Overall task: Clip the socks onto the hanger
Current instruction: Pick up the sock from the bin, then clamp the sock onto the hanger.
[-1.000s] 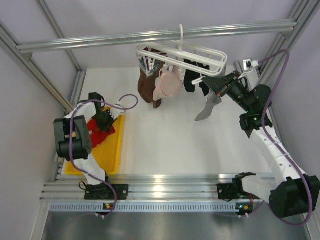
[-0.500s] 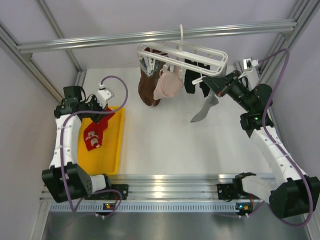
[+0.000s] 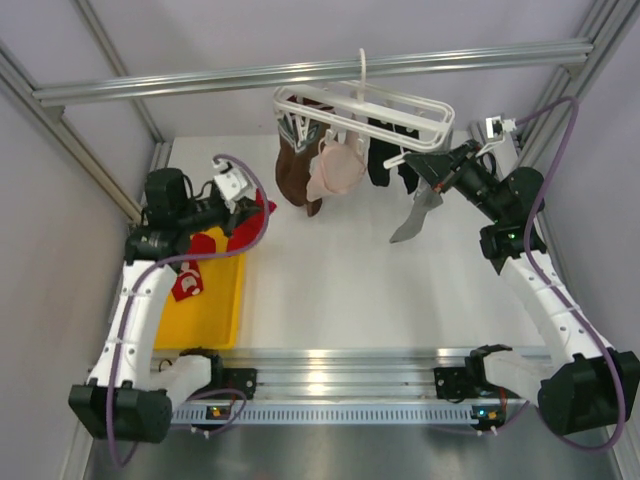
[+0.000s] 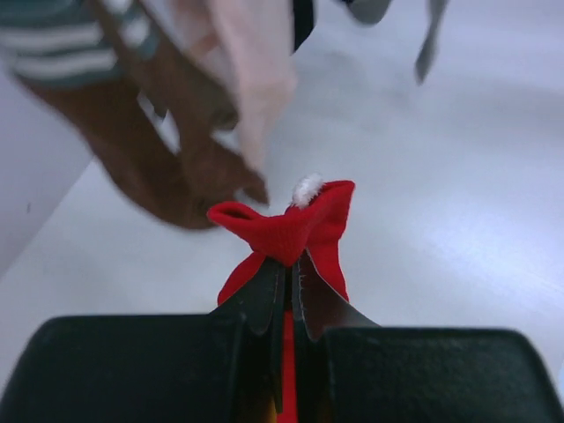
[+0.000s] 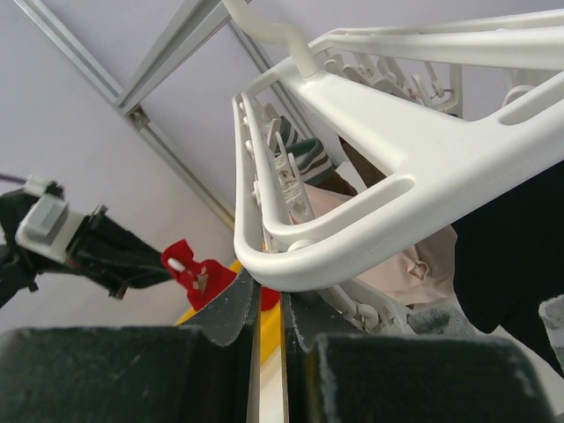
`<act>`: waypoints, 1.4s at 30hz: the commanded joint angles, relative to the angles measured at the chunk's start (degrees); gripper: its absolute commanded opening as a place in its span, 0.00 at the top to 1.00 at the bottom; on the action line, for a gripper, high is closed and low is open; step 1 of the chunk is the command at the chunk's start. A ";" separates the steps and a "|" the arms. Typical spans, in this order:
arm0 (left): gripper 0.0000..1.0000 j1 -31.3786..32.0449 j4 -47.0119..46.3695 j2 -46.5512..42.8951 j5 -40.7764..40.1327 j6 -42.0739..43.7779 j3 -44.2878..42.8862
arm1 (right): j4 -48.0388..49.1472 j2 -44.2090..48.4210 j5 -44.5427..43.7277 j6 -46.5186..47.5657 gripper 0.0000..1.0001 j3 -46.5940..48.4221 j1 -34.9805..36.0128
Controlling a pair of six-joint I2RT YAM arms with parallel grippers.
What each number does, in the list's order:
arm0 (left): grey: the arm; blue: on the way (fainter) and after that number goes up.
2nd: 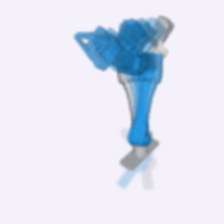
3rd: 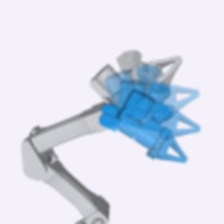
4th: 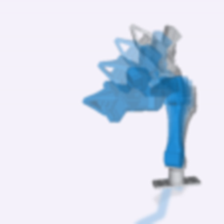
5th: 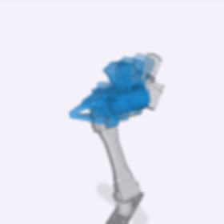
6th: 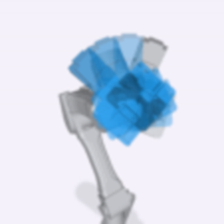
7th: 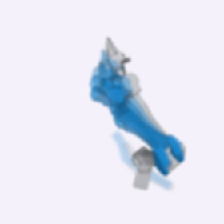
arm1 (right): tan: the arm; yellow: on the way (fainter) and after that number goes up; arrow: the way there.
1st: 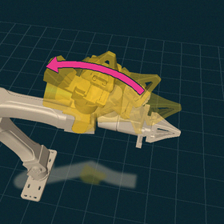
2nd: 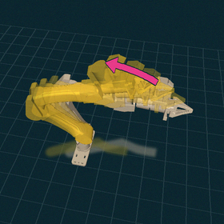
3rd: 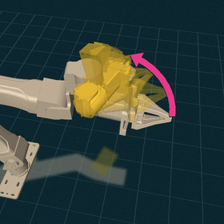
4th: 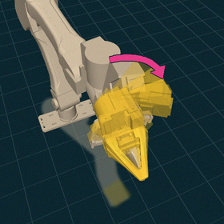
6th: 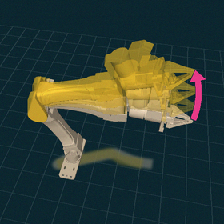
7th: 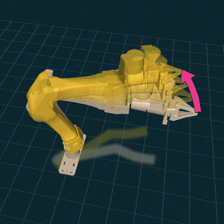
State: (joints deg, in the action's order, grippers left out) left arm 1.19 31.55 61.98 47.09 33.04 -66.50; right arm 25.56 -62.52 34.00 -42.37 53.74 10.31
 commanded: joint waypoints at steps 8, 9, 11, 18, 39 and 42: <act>1.00 26.30 -40.76 -1.61 -4.28 -5.71 12.27 | 3.35 -0.93 4.67 -0.35 1.00 2.43 -0.46; 1.00 29.19 -41.74 -0.81 -4.64 -4.66 12.36 | 3.44 -0.85 4.93 -0.17 1.00 2.43 -0.37; 1.00 31.93 -44.45 1.46 -7.08 -2.20 12.71 | 3.53 -1.11 5.29 -0.26 1.00 2.51 -0.29; 1.00 39.76 -57.64 7.44 -15.18 4.05 15.35 | 3.18 -0.67 7.57 0.70 1.00 2.16 0.50; 1.00 48.03 -52.57 20.73 -21.42 7.92 -0.38 | -0.24 -1.55 6.26 3.69 1.00 3.22 2.61; 1.00 48.03 -49.93 20.73 -24.67 8.62 -1.79 | -2.61 -0.41 5.29 6.07 1.00 3.39 2.53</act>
State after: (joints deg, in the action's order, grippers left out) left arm 49.28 -20.51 82.52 25.91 40.45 -65.43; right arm 26.83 -64.14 37.10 -39.68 54.61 11.79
